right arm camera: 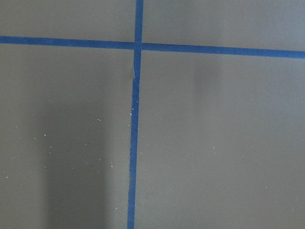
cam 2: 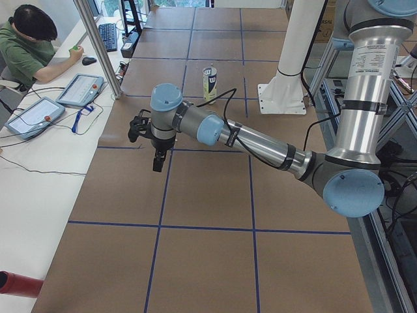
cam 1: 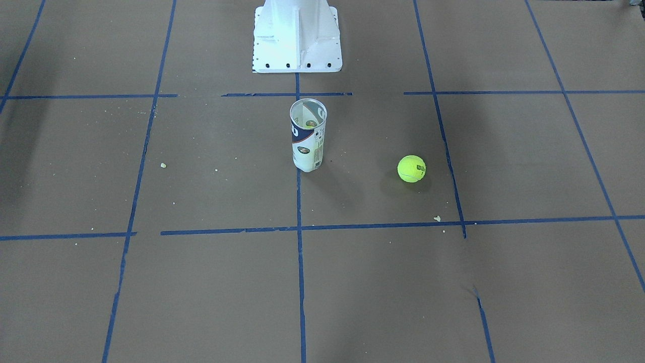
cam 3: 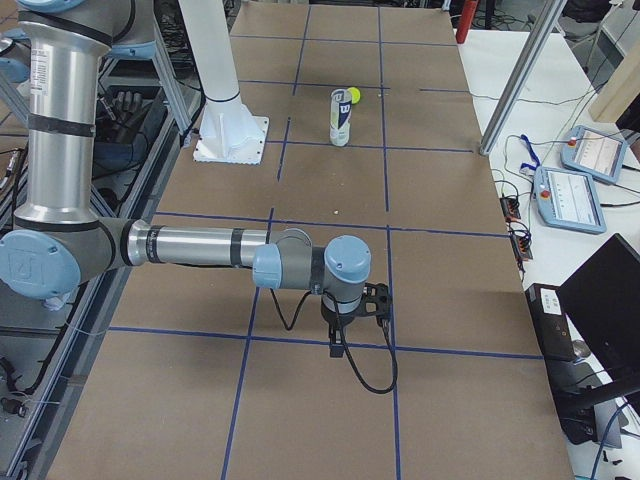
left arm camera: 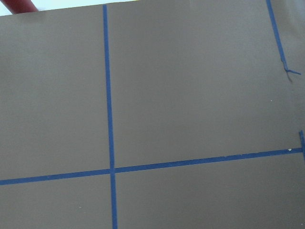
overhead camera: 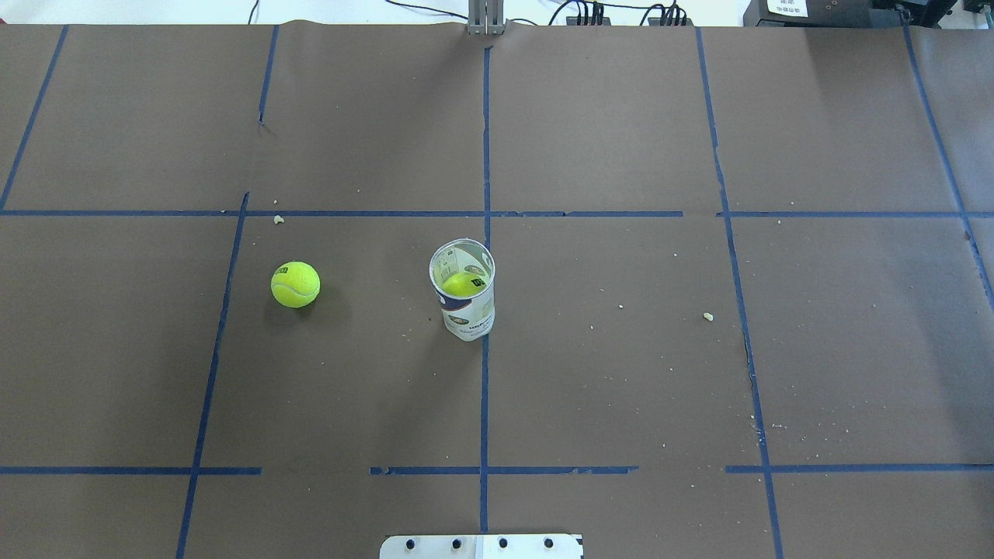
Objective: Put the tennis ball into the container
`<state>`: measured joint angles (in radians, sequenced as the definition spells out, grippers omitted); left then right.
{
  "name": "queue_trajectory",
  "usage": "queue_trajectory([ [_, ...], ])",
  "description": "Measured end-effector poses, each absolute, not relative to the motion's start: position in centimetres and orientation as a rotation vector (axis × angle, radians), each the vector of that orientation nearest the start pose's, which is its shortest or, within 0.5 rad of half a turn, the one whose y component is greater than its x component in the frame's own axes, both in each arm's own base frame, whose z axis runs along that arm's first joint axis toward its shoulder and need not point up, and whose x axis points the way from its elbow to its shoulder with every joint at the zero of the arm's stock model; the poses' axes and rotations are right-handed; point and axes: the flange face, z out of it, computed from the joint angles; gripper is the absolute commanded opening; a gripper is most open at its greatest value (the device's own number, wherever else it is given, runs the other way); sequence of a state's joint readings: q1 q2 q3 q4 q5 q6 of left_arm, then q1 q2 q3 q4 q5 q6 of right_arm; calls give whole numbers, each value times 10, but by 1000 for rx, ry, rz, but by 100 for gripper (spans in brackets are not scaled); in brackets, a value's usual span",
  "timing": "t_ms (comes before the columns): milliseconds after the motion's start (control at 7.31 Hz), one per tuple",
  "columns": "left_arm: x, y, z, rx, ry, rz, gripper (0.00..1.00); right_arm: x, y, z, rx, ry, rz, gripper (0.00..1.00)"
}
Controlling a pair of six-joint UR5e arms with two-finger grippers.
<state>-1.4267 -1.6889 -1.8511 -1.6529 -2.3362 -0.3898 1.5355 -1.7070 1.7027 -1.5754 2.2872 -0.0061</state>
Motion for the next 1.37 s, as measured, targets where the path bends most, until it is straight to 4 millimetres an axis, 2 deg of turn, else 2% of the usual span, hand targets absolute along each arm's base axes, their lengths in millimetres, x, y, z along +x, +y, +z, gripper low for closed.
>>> queue_trajectory([
  [137, 47, -541, 431, 227, 878, -77, 100, 53, -436, 661, -19, -716, -37, 100],
  [410, 126, -547, 388, 177, 936, -122, 100, 53, -436, 661, -19, -716, -36, 100],
  [684, 210, -540, 353, 135, 938, -163, 100, 53, -436, 661, -19, -716, -37, 100],
  [957, 274, -523, 341, 131, 904, -185, 100, 53, -436, 661, -19, -716, -36, 100],
  [1368, 346, -490, 340, 132, 906, -211, 100, 53, -435, 661, -19, -716, -36, 100],
])
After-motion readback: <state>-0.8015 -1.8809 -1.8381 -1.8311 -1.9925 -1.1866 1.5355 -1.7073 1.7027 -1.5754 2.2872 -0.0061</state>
